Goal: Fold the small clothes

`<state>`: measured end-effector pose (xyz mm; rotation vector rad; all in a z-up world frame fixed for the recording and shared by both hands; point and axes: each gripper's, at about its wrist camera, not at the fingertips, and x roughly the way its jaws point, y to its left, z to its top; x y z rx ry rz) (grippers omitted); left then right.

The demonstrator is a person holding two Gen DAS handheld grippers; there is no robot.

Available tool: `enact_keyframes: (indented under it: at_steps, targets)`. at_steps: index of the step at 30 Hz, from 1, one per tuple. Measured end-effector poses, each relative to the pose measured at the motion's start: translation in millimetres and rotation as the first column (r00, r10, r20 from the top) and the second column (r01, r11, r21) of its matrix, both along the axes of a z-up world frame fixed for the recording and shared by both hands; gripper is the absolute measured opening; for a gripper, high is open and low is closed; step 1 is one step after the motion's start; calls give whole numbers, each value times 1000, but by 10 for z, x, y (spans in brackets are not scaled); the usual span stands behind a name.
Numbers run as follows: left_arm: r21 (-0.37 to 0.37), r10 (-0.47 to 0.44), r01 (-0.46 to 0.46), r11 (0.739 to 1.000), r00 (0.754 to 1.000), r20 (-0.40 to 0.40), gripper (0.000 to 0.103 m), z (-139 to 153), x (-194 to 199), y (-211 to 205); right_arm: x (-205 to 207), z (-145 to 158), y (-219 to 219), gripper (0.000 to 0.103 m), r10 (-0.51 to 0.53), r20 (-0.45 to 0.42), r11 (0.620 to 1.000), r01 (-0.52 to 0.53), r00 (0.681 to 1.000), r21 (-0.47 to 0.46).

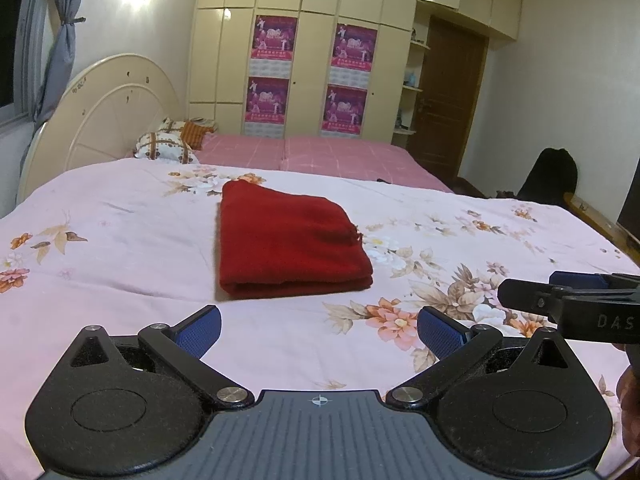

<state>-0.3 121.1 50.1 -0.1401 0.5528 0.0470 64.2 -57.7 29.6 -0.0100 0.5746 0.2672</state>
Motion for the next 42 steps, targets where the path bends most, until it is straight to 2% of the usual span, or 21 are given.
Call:
enact_keyframes:
  at_steps: [42]
  targets:
    - [14,-8,7,1000,1000,23,103,57,26,124,29,-19,124,89,0,2,1000,0,1000,-8]
